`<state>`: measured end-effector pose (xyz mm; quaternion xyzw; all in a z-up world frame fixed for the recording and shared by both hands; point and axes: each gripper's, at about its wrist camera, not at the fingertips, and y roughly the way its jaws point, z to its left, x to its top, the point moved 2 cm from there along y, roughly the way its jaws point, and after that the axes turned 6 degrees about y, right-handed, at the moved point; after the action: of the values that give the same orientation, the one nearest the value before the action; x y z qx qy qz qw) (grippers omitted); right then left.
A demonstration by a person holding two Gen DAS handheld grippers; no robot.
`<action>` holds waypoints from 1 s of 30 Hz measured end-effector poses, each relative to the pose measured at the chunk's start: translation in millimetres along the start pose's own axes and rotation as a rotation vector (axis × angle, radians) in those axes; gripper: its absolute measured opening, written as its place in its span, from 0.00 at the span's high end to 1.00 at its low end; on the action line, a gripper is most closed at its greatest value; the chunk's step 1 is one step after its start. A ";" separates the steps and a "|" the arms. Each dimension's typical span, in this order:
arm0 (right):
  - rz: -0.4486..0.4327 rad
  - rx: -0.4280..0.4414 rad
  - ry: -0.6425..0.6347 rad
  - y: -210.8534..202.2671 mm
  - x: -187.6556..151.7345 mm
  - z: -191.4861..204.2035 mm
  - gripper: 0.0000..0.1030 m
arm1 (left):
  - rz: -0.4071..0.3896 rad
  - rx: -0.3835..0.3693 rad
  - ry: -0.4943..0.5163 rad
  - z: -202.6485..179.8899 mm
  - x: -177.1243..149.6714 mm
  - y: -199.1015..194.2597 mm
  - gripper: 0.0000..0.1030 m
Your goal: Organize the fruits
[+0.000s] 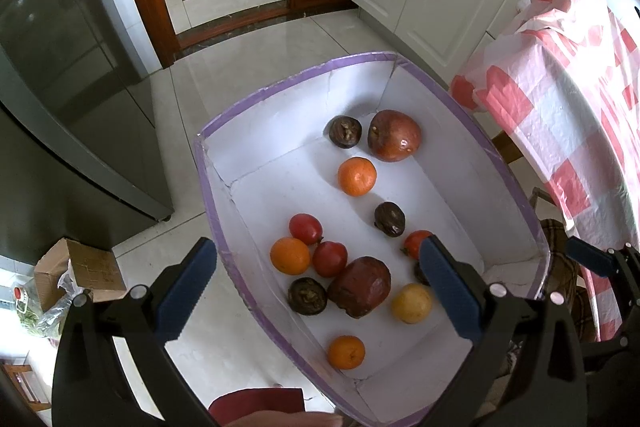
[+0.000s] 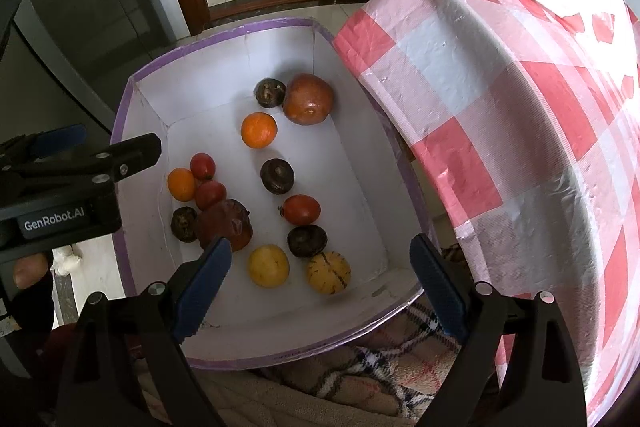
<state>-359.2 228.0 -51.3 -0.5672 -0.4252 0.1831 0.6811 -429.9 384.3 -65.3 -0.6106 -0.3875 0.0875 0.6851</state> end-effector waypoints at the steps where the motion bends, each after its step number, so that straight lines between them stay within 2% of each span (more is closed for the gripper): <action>1: 0.001 0.001 0.001 0.1 0.0 0.0 0.15 | 0.000 0.001 0.001 -0.1 0.0 -0.1 0.01; 30: 0.021 0.013 -0.012 3.2 -11.0 -3.9 0.15 | 0.012 -0.006 -0.003 -2.0 -8.1 2.0 0.01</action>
<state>-361.7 218.5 -58.3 -0.5660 -0.4222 0.1966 0.6803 -433.5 378.5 -70.5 -0.6147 -0.3851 0.0917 0.6822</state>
